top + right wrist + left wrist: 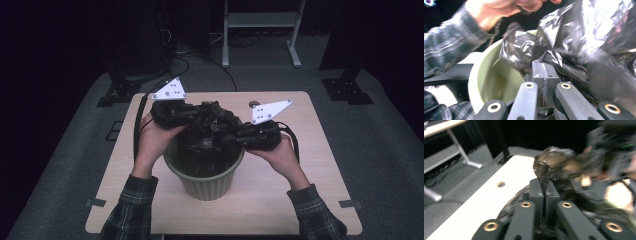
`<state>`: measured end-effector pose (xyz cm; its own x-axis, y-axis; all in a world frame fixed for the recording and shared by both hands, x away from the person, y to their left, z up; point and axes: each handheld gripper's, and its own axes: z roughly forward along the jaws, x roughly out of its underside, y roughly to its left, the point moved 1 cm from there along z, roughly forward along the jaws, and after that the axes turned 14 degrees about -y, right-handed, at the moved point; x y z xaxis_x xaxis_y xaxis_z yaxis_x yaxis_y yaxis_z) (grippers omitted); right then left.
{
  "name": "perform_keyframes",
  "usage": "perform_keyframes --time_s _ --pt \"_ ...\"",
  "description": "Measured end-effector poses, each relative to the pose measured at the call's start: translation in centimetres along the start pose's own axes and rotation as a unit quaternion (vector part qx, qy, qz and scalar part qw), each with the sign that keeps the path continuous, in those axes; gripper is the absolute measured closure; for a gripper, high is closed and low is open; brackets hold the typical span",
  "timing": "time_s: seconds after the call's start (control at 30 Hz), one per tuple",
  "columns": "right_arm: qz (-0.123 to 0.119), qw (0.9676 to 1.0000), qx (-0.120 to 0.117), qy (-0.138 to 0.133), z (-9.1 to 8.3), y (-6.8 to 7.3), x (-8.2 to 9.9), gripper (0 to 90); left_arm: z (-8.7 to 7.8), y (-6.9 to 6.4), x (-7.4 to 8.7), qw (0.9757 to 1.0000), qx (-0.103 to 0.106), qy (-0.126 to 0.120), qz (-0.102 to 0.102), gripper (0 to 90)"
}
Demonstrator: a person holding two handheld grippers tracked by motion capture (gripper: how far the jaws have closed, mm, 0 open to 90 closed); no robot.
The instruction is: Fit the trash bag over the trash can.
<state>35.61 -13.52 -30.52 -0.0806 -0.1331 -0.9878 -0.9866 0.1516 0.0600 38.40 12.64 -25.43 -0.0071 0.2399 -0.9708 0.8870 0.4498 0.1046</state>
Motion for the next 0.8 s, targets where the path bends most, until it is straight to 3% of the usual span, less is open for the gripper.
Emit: perform_keyframes --time_s 0.1,0.23,0.33,0.53,0.7,0.73,0.8 --pt "0.002 0.9999 -0.015 -0.005 -1.0 0.2 0.1 90.0 -0.3 1.1 1.4 0.9996 -0.017 0.012 -0.018 89.4" --pt "0.007 0.9999 -0.013 -0.008 -2.6 0.1 0.4 90.0 -1.1 1.9 3.1 0.9983 -0.039 0.025 -0.036 89.5" --pt "0.019 0.9997 -0.006 -0.014 -3.5 -0.2 0.7 74.3 -1.4 2.0 3.8 0.9981 -0.038 0.026 -0.042 89.4" --pt "-0.003 0.9982 0.045 -0.04 -4.6 0.0 -0.6 68.4 -1.2 1.9 4.0 0.9982 -0.033 0.028 -0.042 89.4" --pt "-0.007 0.997 0.066 -0.039 -3.6 -0.1 -1.0 59.1 -1.4 1.8 4.0 0.9984 -0.029 0.02 -0.045 89.4" --pt "-0.004 0.997 0.068 -0.037 -3.2 -0.2 -0.9 63.1 -1.4 1.8 4.0 0.9984 -0.029 0.019 -0.045 89.4" --pt "-0.013 0.9957 0.086 -0.031 -2.5 -0.4 -0.6 81.5 -1.6 1.8 4.0 0.9984 -0.03 0.018 -0.045 89.4"
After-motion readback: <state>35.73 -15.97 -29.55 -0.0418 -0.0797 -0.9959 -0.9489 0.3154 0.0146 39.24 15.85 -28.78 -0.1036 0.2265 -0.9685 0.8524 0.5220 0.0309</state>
